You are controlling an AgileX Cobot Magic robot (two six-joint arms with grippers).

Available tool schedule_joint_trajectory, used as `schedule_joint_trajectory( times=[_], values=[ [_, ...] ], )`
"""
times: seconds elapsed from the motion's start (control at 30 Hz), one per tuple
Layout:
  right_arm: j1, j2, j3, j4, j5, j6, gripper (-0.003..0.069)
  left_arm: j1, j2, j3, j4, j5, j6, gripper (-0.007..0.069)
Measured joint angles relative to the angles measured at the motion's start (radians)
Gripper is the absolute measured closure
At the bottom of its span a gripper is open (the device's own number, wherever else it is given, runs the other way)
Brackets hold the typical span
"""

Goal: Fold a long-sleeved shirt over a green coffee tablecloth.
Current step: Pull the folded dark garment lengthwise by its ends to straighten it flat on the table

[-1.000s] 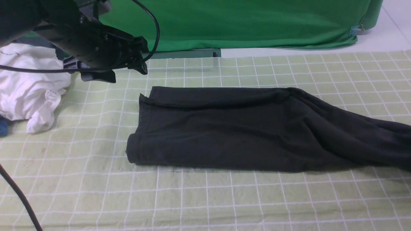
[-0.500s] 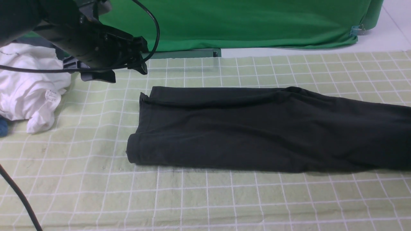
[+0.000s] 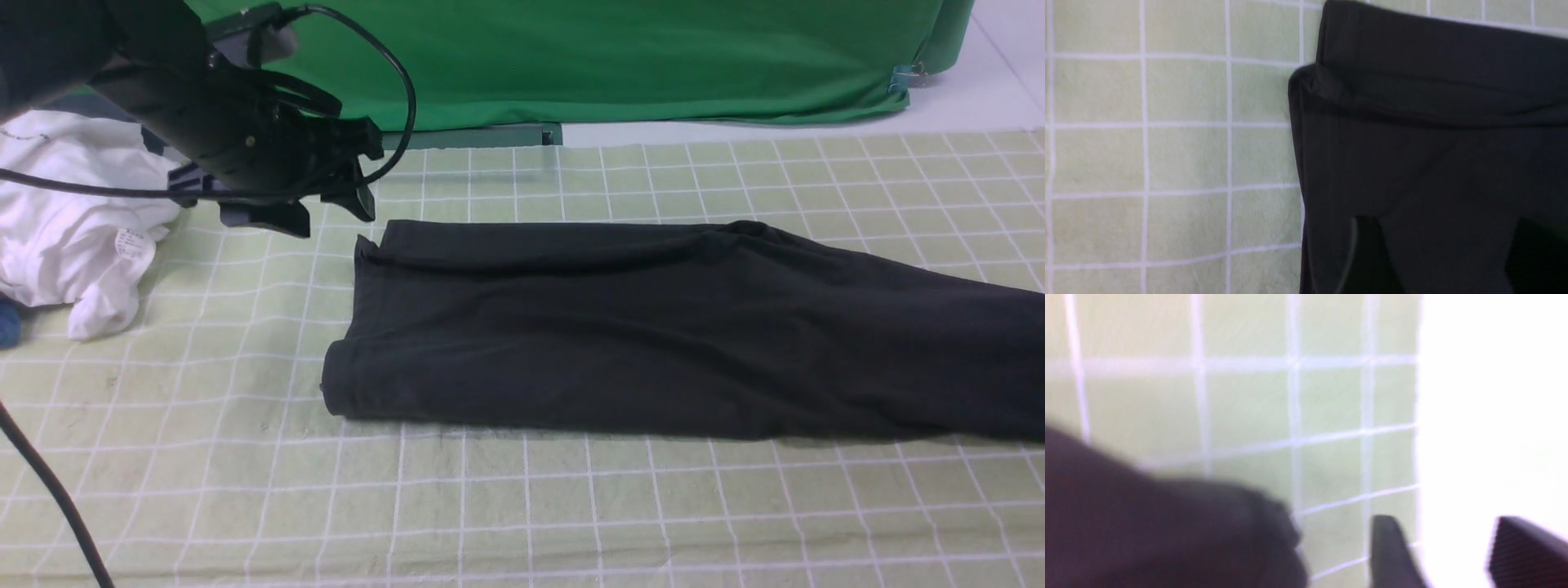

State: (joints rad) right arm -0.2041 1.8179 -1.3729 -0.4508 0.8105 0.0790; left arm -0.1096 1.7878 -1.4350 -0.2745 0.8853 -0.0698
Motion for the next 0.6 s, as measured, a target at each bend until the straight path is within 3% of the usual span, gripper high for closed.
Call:
schedule_joint_trajectory(
  times=[0.13,0.23,0.43,0.6],
  values=[
    [0.000,-0.022,-0.131,0.089,0.148,-0.014,0.0597,-0.023,0.058,0.000,-0.062,0.008,0.094,0.0463],
    [0.000,-0.039,-0.185,0.180,0.271,-0.048,0.0648,-0.050,0.117,0.000,-0.117,-0.017,0.144,0.0581],
    [0.000,-0.053,-0.194,0.284,0.378,-0.087,0.0662,-0.080,0.231,-0.008,-0.146,-0.122,0.166,0.0617],
    [0.000,-0.053,-0.194,0.327,0.377,-0.088,0.0661,-0.080,0.350,-0.075,-0.147,-0.311,0.207,0.0617]
  ],
)
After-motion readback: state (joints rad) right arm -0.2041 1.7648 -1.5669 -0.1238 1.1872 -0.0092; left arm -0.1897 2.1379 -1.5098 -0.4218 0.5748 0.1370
